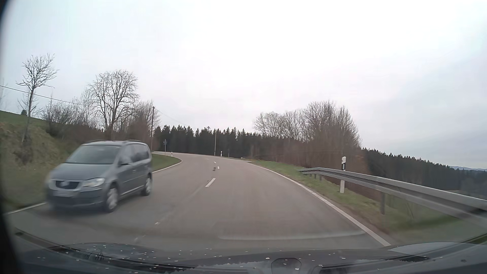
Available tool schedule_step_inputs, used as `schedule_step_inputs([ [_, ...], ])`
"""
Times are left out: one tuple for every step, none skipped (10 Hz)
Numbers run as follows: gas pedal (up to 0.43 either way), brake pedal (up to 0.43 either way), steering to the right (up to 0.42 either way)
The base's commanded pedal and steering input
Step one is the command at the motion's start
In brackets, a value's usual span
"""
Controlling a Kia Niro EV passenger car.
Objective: Follow the waypoints while adhering to traffic rules and regulations
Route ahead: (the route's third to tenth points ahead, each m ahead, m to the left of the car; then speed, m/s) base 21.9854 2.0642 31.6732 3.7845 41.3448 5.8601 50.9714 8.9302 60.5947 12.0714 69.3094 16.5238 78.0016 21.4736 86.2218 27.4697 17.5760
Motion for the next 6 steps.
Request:
schedule_step_inputs([
  [0.28, 0.0, -0.031],
  [0.268, 0.0, -0.031],
  [0.26, 0.0, -0.031],
  [0.248, 0.0, -0.031],
  [0.248, 0.0, -0.031],
  [0.24, 0.0, -0.031],
])
